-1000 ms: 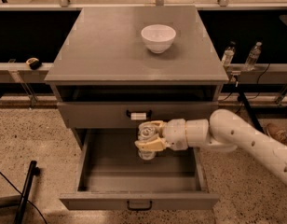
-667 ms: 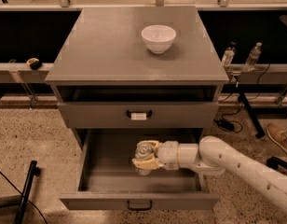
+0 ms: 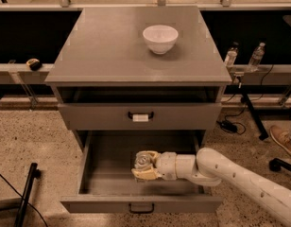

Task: Place 7up can into middle drawer

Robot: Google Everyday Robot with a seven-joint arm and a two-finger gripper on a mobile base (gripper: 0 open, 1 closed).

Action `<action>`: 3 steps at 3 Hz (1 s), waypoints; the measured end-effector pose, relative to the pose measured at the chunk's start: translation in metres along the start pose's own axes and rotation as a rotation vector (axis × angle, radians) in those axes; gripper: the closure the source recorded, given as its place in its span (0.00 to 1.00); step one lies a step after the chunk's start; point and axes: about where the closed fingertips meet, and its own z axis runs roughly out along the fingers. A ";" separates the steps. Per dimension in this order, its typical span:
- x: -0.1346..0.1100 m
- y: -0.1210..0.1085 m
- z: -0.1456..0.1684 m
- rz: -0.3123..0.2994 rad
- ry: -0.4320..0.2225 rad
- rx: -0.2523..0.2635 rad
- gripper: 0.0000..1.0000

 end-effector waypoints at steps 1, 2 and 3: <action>0.000 0.000 0.000 0.000 0.000 0.000 0.58; 0.019 -0.005 0.014 -0.042 -0.007 -0.046 0.35; 0.069 -0.015 0.039 -0.138 0.038 -0.118 0.11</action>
Offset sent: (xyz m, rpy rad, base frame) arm 0.0161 0.0160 -0.0700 0.0139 -0.0920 0.1574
